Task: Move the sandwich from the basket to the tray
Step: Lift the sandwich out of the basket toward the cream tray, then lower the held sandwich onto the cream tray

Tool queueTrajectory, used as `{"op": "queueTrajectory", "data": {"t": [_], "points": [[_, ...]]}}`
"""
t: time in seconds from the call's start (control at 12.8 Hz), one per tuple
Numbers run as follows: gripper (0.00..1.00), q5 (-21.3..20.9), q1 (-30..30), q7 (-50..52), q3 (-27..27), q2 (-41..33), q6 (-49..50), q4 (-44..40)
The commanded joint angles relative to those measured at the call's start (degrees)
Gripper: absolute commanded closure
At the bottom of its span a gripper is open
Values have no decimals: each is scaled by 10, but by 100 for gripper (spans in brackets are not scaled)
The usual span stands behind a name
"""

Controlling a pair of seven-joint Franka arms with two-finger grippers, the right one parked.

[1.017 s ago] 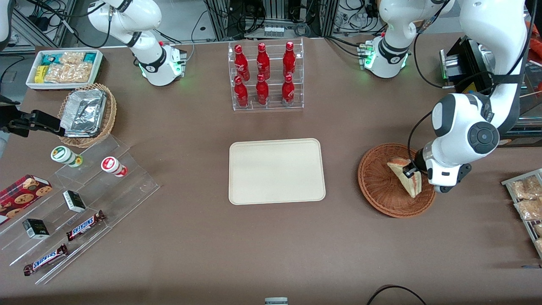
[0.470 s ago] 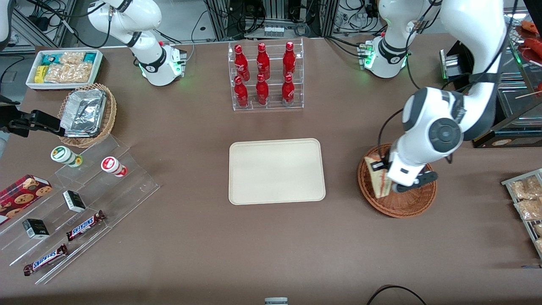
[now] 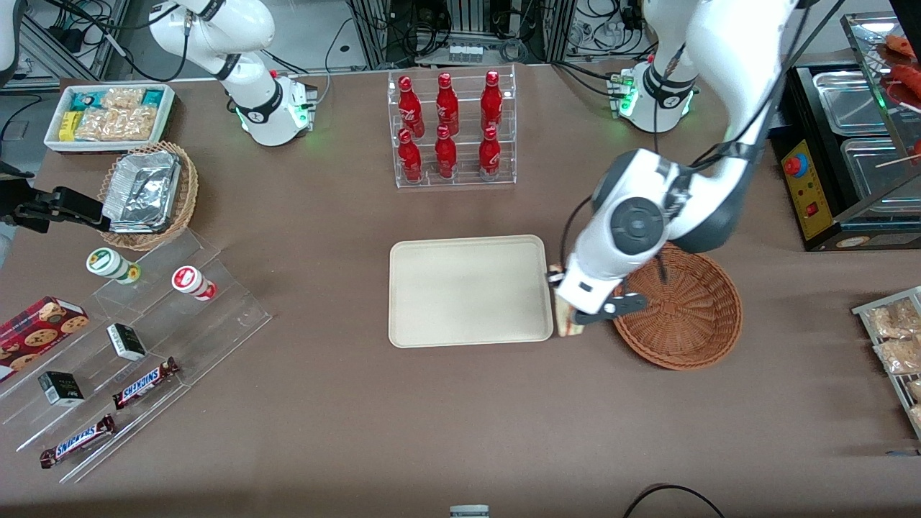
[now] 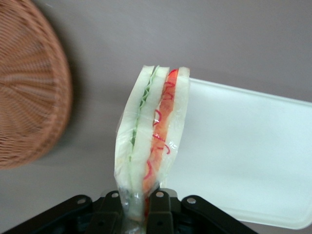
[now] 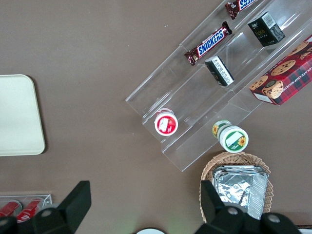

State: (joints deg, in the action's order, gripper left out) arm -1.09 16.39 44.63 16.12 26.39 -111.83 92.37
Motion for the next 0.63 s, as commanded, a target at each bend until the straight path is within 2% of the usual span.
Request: {"op": "queueTrajectory", "data": {"t": [0.0, 0.23, 0.55], "points": [[100, -9, 44, 36, -7, 65, 21, -78], [100, -38, 94, 96, -10, 108, 21, -116], [100, -50, 145, 159, -12, 186, 21, -197]]}}
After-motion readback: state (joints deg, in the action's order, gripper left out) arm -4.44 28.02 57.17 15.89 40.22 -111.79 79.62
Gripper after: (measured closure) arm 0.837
